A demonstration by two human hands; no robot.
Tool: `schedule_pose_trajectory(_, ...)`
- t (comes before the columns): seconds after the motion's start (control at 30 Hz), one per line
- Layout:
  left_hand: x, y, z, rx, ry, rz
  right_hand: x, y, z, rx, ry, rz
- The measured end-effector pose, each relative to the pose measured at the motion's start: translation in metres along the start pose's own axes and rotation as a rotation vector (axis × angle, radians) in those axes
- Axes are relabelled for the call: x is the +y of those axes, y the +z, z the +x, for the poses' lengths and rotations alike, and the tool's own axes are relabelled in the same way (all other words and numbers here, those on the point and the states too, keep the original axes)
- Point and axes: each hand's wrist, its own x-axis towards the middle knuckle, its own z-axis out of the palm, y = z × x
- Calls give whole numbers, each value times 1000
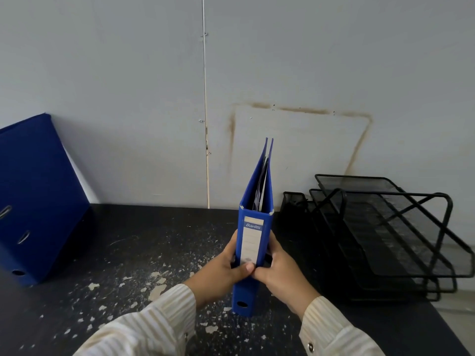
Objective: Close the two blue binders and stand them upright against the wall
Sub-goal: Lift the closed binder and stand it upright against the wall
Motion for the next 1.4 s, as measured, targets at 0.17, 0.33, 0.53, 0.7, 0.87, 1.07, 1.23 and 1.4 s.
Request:
schedule_pose_trajectory(0.17, 4, -7, 2, -58, -50, -91, 2, 2, 0, 9, 31, 14)
schedule_pose_trajectory(0.33, 4, -4, 3, -41, -106, -154, 0, 9, 0, 16, 31, 9)
schedule_pose_trajectory(0.53, 0, 0, 1, 11, -124, -221, -1, 17, 0, 10, 44, -12)
schedule_pose_trajectory(0.7, -6, -6, -9, 39, -90, -271, -9, 27, 1, -5, 16, -34)
schedule_pose_trajectory(0.87, -7, -37, -25, 104, -68, -254, -29, 51, 9, -60, -13, -59)
schedule_pose_trajectory(1.07, -20, -91, -58, 185, -90, -191, -56, 107, 22, -138, -13, -54)
schedule_pose_trajectory(1.23, -39, -149, -95, 211, -145, -191, -80, 173, 28, -190, -22, -69)
schedule_pose_trajectory(1.4, -62, -210, -130, 229, -176, -202, -105, 237, 34, -226, -32, -76)
